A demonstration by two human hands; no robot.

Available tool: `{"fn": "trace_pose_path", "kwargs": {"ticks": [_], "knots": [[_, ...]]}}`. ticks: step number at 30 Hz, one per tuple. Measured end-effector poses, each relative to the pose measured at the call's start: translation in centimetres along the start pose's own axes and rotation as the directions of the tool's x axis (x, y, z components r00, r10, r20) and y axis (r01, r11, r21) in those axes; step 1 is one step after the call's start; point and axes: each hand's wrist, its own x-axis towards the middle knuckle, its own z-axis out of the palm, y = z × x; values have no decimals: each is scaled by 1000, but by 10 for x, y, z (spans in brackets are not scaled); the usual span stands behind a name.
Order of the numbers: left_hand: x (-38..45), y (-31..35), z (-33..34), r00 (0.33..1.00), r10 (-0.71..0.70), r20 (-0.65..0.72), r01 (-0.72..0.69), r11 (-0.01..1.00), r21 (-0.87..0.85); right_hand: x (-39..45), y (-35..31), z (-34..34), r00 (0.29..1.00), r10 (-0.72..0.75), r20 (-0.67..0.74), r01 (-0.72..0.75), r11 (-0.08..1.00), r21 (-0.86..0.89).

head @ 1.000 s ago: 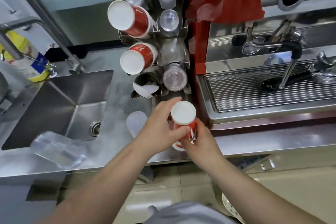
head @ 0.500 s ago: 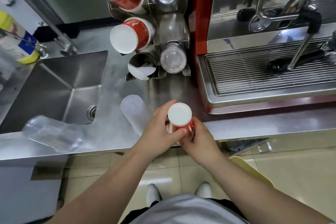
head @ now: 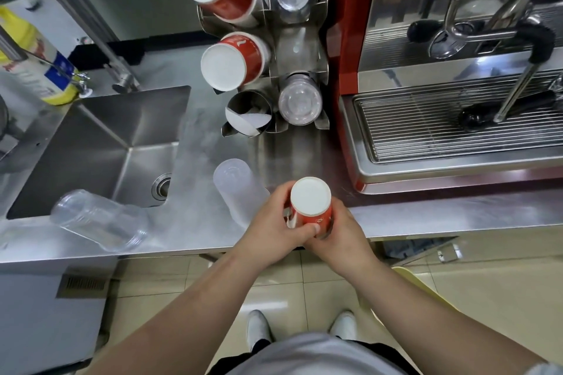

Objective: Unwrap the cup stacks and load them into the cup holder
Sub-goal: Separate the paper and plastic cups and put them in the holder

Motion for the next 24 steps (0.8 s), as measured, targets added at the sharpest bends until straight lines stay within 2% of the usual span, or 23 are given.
{"fn": "trace_pose_path", "kwargs": {"ticks": [7,15,20,24], "knots": [[-8,2,-2,1000,13,-11,-13,1000,17,-4,4,3,999,-27,-32,27,999,-18],[-31,17,-8,994,70,-83,-71,997,-2,-16,-4,-9,989,-149,-19,149,989,6],[-49,47,-18,968,185,-168,-189,982,-10,-24,-35,-28,967,-248,-57,250,968,35],[-59,71,-34,925,297,-237,-291,955,57,-25,-68,-44,931,-364,-30,365,930,49]]}}
